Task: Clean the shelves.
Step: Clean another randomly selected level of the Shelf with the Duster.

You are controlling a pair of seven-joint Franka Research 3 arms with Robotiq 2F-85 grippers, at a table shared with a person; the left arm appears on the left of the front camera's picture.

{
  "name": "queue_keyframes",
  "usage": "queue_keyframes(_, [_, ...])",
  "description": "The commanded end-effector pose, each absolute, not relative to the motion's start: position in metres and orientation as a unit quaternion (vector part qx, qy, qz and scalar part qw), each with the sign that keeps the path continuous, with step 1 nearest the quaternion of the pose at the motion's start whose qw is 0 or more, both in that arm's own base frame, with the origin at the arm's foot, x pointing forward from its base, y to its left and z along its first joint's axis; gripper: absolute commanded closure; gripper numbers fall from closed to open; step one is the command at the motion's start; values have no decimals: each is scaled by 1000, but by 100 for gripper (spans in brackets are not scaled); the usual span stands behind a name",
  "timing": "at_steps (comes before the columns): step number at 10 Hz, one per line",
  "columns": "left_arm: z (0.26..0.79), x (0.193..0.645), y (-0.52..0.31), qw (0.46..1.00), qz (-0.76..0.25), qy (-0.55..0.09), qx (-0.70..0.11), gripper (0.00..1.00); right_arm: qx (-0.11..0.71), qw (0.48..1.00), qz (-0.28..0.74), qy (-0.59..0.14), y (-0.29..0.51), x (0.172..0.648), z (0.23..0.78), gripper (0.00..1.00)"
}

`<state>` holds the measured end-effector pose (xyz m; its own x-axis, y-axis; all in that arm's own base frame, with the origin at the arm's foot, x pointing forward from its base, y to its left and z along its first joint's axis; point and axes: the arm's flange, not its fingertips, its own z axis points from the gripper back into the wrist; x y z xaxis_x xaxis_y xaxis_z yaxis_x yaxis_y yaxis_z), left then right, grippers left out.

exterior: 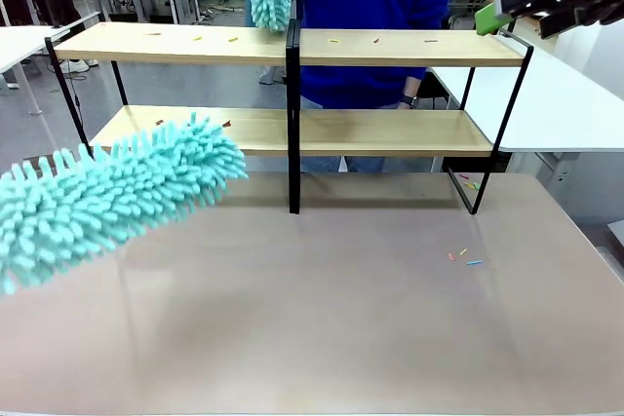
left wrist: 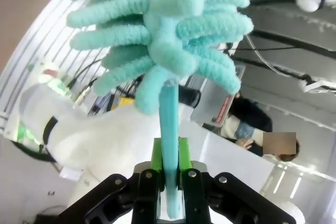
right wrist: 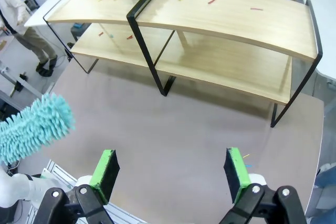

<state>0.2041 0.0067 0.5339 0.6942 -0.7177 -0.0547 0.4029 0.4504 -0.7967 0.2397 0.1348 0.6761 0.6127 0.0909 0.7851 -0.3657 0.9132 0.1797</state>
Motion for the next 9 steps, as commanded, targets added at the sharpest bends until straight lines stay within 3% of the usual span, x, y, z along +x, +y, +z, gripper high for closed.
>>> queue_keyframes(1, [524, 213, 9, 844, -337, 210, -361, 87, 167, 882, 130, -420, 134, 241, 677, 0])
queue_keyframes(3, [501, 222, -5, 862, -315, 216, -333, 87, 167, 882, 130, -420, 134, 241, 677, 0])
queue_keyframes(5, [487, 233, -17, 915, -202, 157, -314, 87, 167, 882, 130, -420, 134, 241, 677, 0])
queue_keyframes(6, [499, 225, -2, 866, -310, 210, -332, 87, 167, 882, 130, -420, 134, 241, 677, 0])
queue_keyframes(9, [490, 232, -7, 884, -278, 195, -323, 87, 167, 882, 130, -420, 134, 241, 677, 0])
